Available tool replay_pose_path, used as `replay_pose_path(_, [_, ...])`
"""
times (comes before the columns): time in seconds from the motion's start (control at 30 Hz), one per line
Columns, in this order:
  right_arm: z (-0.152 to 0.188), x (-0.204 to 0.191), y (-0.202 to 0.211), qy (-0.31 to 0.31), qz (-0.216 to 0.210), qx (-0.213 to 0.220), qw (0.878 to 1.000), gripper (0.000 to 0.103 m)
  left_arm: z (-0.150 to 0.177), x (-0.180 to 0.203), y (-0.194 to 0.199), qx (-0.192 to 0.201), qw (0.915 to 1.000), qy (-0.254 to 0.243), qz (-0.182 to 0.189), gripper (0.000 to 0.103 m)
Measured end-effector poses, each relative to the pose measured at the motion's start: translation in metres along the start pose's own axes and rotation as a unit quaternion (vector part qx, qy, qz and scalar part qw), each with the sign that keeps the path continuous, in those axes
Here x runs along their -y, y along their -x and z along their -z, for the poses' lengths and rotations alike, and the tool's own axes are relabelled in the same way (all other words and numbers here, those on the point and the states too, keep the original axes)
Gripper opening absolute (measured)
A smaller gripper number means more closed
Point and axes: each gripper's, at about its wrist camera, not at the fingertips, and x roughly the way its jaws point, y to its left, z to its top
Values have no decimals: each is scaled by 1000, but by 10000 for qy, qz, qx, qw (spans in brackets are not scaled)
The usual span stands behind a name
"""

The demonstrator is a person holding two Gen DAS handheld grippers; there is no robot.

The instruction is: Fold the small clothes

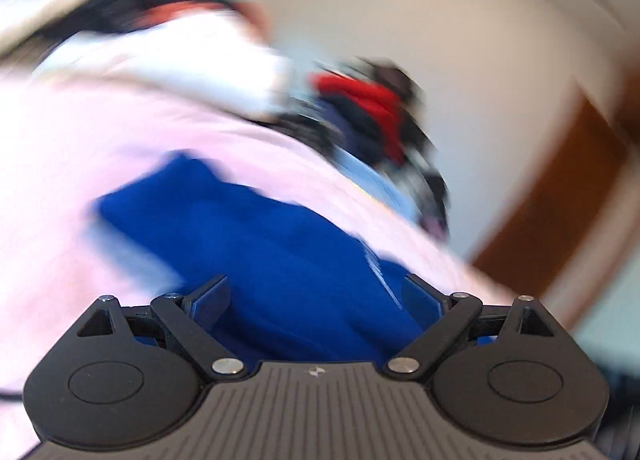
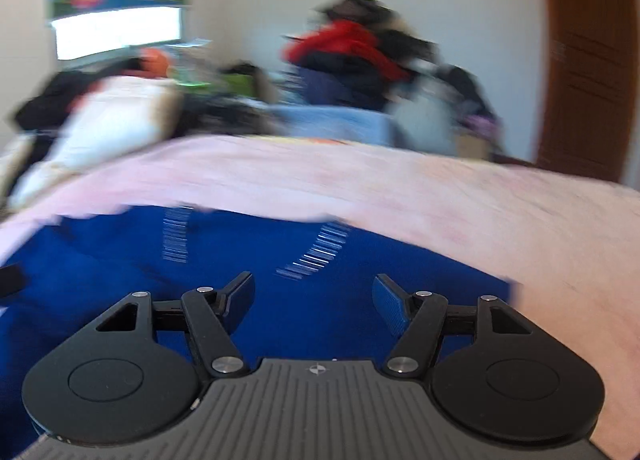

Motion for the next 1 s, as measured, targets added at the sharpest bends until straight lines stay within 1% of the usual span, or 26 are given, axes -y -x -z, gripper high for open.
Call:
replay_pose_path(0.07, [-9, -43, -3, 737, -453, -41, 9962, 68, -7, -20, 1, 139, 9982, 542, -223, 93])
replay_pose_path(0.13, [-14, -79, -12, 1367, -815, -206, 9870, 64, -9, -30, -2, 117, 9955, 847, -406, 93])
replay_pose_path(0.17, [-15, -95, -18, 1619, -922, -291, 9821, 63, -10, -35, -1, 58, 9950, 899, -431, 93])
replay_pose_path(0.23, [-17, -118, -31, 1983, -996, -465, 9740, 61, -8, -27, -4, 70, 9961, 728, -485, 94])
replay_pose_path(0.27, [-17, -127, -39, 2120, -1013, -651, 9698, 61, -8, -24, -4, 71, 9967, 641, -495, 94])
replay_pose_path(0.33, [-17, -144, -53, 2380, -929, -1055, 9610, 44, -7, -22, -7, 13, 9971, 572, -505, 97])
replay_pose_path(0.4, [-15, -152, -56, 2488, -954, -1200, 9563, 42, -8, -23, -11, -9, 9969, 620, -493, 98])
replay_pose_path(0.43, [-15, -153, -56, 2473, -969, -1243, 9560, 28, -8, -26, -6, 3, 9967, 653, -477, 98])
replay_pose_path(0.47, [-12, -154, -55, 2423, -946, -1308, 9567, 19, -7, -27, -5, 3, 9967, 663, -471, 98])
replay_pose_path(0.5, [-12, -152, -56, 2332, -931, -1371, 9582, 7, -7, -27, -5, 3, 9967, 656, -474, 98])
replay_pose_path(0.53, [-12, -148, -56, 2165, -947, -1394, 9616, 4, -7, -27, -5, 6, 9967, 653, -475, 98])
replay_pose_path(0.6, [-18, -134, -56, 1632, -1023, -1449, 9705, 4, -7, -27, -5, 4, 9967, 654, -476, 98])
replay_pose_path(0.67, [-26, -114, -53, 904, -1144, -1410, 9792, 4, -7, -27, -5, 9, 9968, 639, -481, 98])
replay_pose_path(0.77, [-34, -82, -38, -53, -1314, -1053, 9857, 5, -7, -26, -5, 9, 9973, 549, -485, 98])
replay_pose_path(0.87, [-33, -46, -24, -825, -1245, -675, 9865, 5, -6, -21, -4, -8, 9980, 439, -450, 98])
replay_pose_path(1.0, [-21, 2, -13, -1696, -1005, -309, 9799, 5, -4, -15, -2, 20, 9987, 261, -430, 98])
